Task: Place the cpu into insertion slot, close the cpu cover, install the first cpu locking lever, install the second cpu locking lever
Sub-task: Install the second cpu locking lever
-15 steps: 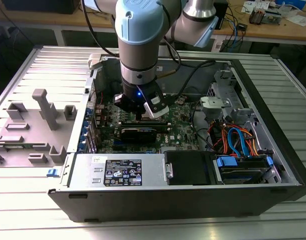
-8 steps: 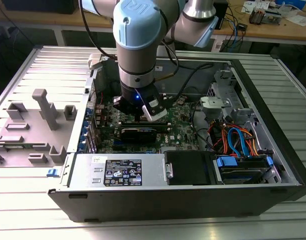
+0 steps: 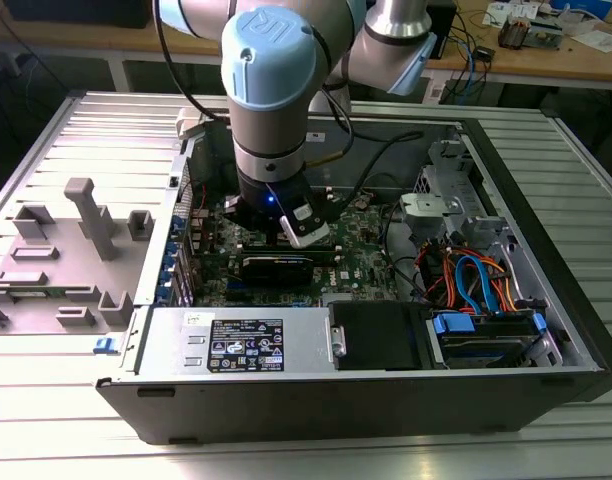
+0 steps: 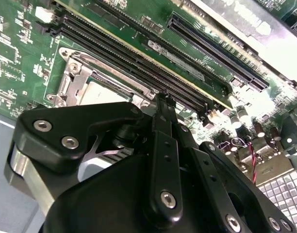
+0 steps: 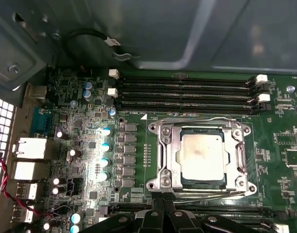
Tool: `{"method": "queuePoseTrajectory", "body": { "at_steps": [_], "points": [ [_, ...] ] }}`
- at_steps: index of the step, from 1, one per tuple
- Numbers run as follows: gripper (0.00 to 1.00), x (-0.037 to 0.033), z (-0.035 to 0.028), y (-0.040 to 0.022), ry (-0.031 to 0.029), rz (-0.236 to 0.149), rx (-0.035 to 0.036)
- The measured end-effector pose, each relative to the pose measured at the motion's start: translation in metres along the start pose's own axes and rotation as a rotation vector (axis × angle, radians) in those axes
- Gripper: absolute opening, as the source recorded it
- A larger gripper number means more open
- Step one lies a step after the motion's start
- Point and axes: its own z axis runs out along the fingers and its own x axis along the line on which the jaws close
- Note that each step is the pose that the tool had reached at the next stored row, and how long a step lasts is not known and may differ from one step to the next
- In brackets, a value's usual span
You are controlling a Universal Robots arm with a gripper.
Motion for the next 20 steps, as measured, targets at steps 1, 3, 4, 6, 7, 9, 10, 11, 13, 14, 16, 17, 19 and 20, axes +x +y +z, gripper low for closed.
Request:
{"method": "queuePoseTrajectory", "body": {
  "at_steps": [1, 3, 4, 6, 7, 9, 10, 11, 13, 14, 16, 17, 19, 20],
  "points": [
    [0.11, 0.0002, 0.0009, -0.0003, 0.0001, 0.000, -0.0013],
    [0.11, 0.0006, 0.0028, -0.0006, -0.0001, 0.000, -0.0068],
    [0.11, 0.0010, 0.0038, -0.0008, -0.0003, 0.000, -0.0117],
    [0.11, 0.0021, 0.0056, -0.0011, -0.0008, 0.000, -0.0220],
    [0.11, 0.0029, 0.0066, -0.0013, -0.0009, 0.000, -0.0267],
    [0.11, 0.0040, 0.0085, -0.0016, -0.0012, 0.000, -0.0312],
    [0.11, 0.0044, 0.0093, -0.0019, -0.0011, 0.000, -0.0320],
    [0.11, 0.0047, 0.0100, -0.0021, -0.0009, 0.000, -0.0330],
    [0.11, 0.0048, 0.0106, -0.0021, -0.0010, 0.000, -0.0343],
    [0.11, 0.0048, 0.0109, -0.0022, -0.0011, 0.001, -0.0353],
    [0.11, 0.0049, 0.0119, -0.0024, -0.0013, 0.001, -0.0383],
    [0.11, 0.0049, 0.0124, -0.0025, -0.0013, 0.001, -0.0396],
    [0.11, 0.0049, 0.0133, -0.0027, -0.0015, 0.000, -0.0408],
    [0.11, 0.0050, 0.0137, -0.0028, -0.0014, 0.000, -0.0407]
  ]
}}
